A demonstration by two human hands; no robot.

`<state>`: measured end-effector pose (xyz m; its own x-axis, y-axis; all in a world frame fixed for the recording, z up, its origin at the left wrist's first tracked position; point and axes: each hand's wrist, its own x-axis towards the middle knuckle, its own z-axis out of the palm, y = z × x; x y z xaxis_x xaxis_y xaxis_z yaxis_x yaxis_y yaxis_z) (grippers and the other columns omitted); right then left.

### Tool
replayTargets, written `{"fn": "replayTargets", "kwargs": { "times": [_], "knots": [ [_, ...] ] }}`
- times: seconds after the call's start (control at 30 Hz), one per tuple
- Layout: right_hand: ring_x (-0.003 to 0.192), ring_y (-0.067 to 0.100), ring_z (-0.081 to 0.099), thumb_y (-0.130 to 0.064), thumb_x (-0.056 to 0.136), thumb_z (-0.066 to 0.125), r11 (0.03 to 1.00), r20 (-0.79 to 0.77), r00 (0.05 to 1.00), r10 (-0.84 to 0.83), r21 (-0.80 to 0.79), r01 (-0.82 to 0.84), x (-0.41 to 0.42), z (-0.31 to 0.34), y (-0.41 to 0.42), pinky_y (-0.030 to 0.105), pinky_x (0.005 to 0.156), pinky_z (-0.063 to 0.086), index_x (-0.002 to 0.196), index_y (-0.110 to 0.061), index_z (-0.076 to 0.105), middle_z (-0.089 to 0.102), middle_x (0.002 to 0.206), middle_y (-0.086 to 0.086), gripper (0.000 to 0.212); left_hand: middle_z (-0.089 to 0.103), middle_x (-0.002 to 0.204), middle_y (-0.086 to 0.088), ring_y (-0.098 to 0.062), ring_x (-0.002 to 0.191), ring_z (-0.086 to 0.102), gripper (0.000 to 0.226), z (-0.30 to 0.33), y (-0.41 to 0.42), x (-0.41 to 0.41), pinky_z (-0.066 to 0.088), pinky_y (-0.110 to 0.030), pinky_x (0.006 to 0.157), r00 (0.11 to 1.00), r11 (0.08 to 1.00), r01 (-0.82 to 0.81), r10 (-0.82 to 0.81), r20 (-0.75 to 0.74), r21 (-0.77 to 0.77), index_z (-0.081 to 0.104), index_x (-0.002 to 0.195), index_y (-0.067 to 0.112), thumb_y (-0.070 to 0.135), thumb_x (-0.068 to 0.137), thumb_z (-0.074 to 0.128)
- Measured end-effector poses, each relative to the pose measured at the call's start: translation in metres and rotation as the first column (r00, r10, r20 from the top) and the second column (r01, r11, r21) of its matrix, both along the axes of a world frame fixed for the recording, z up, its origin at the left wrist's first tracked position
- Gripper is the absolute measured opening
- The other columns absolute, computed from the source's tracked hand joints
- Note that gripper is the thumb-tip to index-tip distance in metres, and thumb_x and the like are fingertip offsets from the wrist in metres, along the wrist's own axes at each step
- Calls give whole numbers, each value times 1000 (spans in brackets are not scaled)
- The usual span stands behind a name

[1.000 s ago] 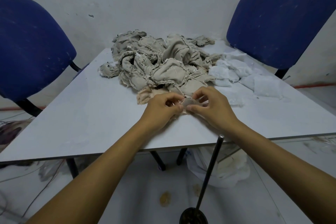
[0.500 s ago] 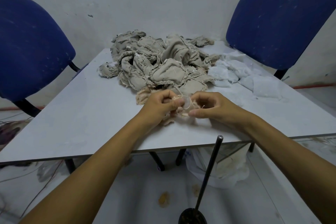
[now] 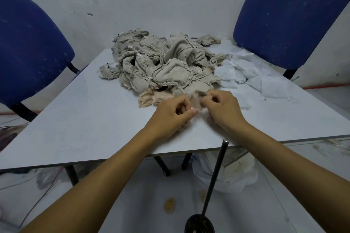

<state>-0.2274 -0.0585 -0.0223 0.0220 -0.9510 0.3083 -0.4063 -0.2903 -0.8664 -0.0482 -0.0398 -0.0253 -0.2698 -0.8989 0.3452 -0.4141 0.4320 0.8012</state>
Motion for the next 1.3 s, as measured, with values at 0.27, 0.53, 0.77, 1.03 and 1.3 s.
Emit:
{"fn": "replayTargets", "kwargs": {
  "times": [0.27, 0.53, 0.77, 1.03, 1.3],
  "knots": [
    [58, 12, 45, -14, 74, 64, 986, 83, 982, 169, -18, -169, -1, -1, 3, 34, 59, 37, 58, -15, 47, 49, 58, -2, 23, 65, 90, -5, -21, 80, 61, 21, 2, -3, 4, 55, -35, 70, 989, 994, 48, -34, -143, 98, 54, 100, 30, 29, 83, 68],
    [64, 13, 51, -11, 84, 67, 970, -16, 970, 242, -24, -243, -1, -1, 4, 38, 58, 45, 100, -35, 55, 54, 73, -3, 31, 69, 93, 2, -6, 82, 64, 19, 9, -8, 4, 49, -19, 75, 986, 978, 109, -83, -145, 180, 66, 112, 20, 29, 96, 59],
    [70, 12, 55, 8, 74, 53, 936, 169, 923, 347, 6, -353, -5, 5, 7, 33, 62, 51, 108, -34, 61, 56, 94, 6, 55, 70, 88, -14, -10, 72, 60, 9, 4, -9, 3, 49, -25, 70, 989, 991, -33, 51, -138, 133, 72, 92, 17, 10, 92, 67],
    [70, 17, 61, -15, 92, 43, 961, 274, 930, 245, 61, -271, -2, 5, 3, 31, 57, 44, 96, -22, 67, 69, 79, 1, 25, 70, 81, 6, -13, 81, 66, 12, 3, -4, 1, 53, -31, 75, 982, 985, -165, 168, -88, 47, 69, 89, 23, 18, 96, 60],
    [55, 11, 62, -43, 106, 36, 952, 52, 951, 306, -2, -306, 0, -1, 4, 18, 59, 43, 106, -29, 61, 68, 59, 8, 29, 66, 79, 11, -5, 75, 58, 22, 14, 2, 1, 45, -19, 67, 893, 919, -392, 389, -227, 30, 66, 83, 20, 0, 87, 56]
  ]
}}
